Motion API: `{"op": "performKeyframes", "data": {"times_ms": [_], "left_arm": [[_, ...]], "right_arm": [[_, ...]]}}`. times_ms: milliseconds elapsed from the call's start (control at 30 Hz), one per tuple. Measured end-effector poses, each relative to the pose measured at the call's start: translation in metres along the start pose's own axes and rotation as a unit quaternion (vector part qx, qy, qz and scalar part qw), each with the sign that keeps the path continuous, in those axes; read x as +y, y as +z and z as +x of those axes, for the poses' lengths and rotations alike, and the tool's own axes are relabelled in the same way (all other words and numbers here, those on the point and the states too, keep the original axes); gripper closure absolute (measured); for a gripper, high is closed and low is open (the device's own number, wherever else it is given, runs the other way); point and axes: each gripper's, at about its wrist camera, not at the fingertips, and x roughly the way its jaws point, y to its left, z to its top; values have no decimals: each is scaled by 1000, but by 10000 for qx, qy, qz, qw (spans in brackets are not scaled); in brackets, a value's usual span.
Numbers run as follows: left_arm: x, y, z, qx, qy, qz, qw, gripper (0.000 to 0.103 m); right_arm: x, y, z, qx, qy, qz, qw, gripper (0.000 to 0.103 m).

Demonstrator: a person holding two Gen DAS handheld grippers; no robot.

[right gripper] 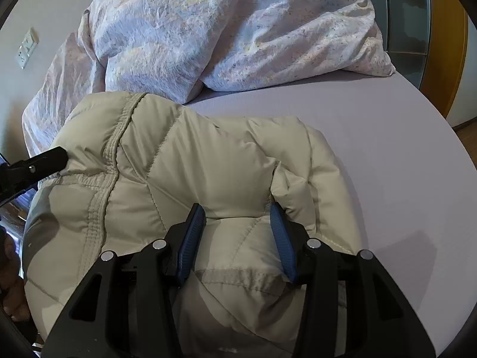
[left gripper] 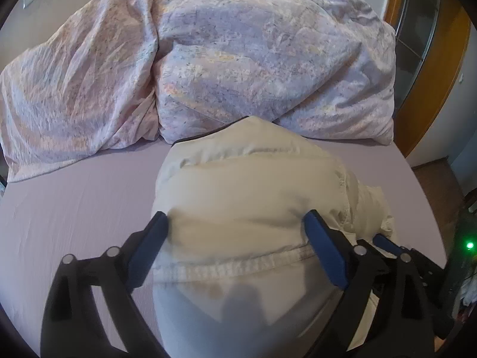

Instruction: Fold large clothes

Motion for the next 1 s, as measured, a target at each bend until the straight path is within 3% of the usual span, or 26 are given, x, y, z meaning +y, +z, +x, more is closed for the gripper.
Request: {"op": "performKeyframes", "data": {"times_ms": [167,467,633,1000], "left_arm": [[-7,-9,17,-3,194,221,9996,2],[-7,-13,32,74,297,252,9992,2],[-8,-12,36,62,249,203,9995,2],[-7,-16,40,-89,211,92,9997,2]], "right_arm": [[0,6,-5,-5,-9,48,10000,55],[0,31,-14,-330,-121,280,9990,55],[5,20,4,-307,-314,-25,9990,55],[0,7,16,-505,-175,-84,9985,55]]}}
